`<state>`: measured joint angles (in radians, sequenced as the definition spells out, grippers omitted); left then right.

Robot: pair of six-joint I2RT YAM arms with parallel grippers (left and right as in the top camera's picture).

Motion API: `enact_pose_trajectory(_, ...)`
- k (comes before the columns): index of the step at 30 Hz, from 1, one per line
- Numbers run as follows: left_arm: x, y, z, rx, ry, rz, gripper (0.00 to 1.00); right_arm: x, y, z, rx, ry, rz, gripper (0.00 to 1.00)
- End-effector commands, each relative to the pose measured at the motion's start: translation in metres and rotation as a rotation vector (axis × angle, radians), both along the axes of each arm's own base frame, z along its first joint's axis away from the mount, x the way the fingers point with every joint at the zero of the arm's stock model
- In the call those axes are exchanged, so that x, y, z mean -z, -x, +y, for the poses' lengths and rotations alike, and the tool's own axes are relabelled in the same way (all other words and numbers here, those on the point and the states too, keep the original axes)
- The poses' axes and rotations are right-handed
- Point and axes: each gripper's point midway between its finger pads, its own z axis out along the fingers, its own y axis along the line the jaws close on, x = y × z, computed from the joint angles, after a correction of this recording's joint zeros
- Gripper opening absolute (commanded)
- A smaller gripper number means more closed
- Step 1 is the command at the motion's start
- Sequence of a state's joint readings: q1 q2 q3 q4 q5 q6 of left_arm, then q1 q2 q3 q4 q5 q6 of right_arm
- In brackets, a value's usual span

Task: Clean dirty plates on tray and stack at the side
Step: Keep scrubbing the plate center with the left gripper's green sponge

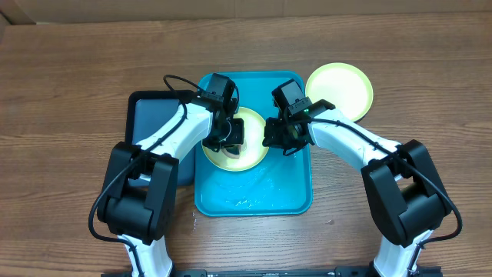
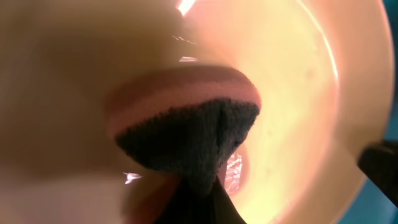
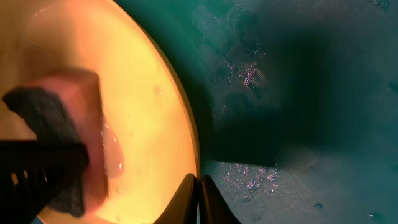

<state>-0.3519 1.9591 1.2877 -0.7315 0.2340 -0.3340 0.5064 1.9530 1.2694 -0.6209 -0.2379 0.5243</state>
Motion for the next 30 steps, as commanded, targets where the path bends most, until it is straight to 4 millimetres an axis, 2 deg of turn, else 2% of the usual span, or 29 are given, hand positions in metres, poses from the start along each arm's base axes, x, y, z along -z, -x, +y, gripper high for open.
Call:
enact_pose_trajectory(1,-0.027,-0.008,-0.018,0.043,0.106,-0.021,0.04,-0.003,0.001,0.002,-0.004,-0.002,-0.013,0.04)
enact_pose_trajectory(5,-0.055,-0.023,-0.016,0.040,0.084,-0.097,0.04,-0.003,0.001,0.002,-0.003,-0.001,-0.013,0.04)
enact_pose_trajectory(7,-0.057,-0.026,-0.012,0.037,0.046,-0.120,0.04,-0.003,0.001,0.002,-0.003,-0.002,-0.013,0.04)
enact_pose_trajectory(14,-0.027,-0.018,0.023,-0.033,-0.208,-0.124,0.04,-0.003,0.001,0.002,-0.003,-0.001,-0.013,0.04)
enact_pose_trajectory(18,-0.012,-0.008,0.035,-0.071,-0.258,-0.105,0.04,-0.003,0.001,0.002,-0.003,-0.001,-0.013,0.04)
enact_pose_trajectory(24,0.004,0.004,0.037,-0.062,-0.255,-0.076,0.04,-0.003,0.001,0.002,-0.003,-0.002,-0.013,0.04)
enact_pose_trajectory(30,0.006,0.010,0.010,-0.029,-0.098,-0.044,0.04,-0.003,0.001,0.002,-0.003,-0.002,-0.013,0.04)
